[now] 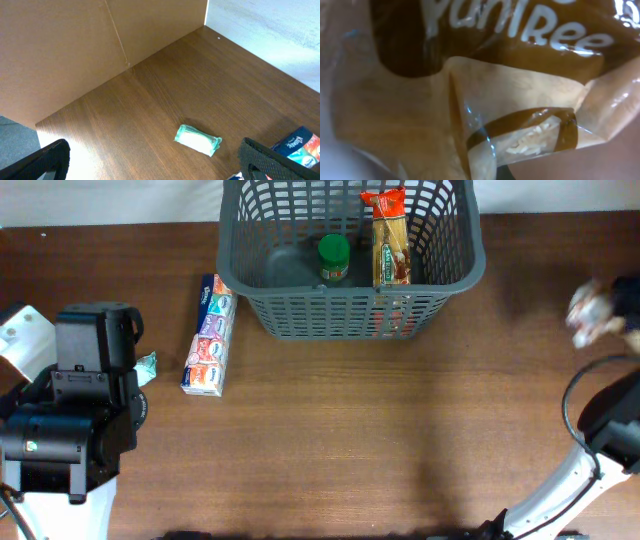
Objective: Pack container
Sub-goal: 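Lift the snack bag with the right gripper and carry it over the basket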
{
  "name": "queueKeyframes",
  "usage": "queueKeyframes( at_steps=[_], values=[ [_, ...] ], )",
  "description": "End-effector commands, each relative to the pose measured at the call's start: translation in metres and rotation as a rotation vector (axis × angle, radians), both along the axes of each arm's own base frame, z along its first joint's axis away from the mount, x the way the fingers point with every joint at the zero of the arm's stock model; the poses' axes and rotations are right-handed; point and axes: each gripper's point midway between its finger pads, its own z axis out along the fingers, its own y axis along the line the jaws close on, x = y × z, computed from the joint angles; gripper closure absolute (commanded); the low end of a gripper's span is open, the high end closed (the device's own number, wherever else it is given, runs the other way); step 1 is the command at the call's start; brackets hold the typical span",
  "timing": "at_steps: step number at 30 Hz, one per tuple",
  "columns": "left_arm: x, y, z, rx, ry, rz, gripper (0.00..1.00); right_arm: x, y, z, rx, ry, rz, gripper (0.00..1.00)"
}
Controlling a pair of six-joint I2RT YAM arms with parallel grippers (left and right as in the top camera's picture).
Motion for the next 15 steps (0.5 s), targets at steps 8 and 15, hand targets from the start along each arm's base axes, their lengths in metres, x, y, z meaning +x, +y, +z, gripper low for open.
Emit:
queueKeyframes(
  at_steps=[8, 15],
  values=[
    [-0.002, 0.004, 0.005, 0.01, -0.019, 0.025, 0.01, 0.041, 0.17, 0.34, -0.397, -0.91, 0.729, 0.96],
    [-0.002, 0.004, 0.005, 0.01, -0.019, 0.025, 0.01, 0.047, 0.335, 0.328, -0.62, -0.927, 1.362, 0.96]
  ],
)
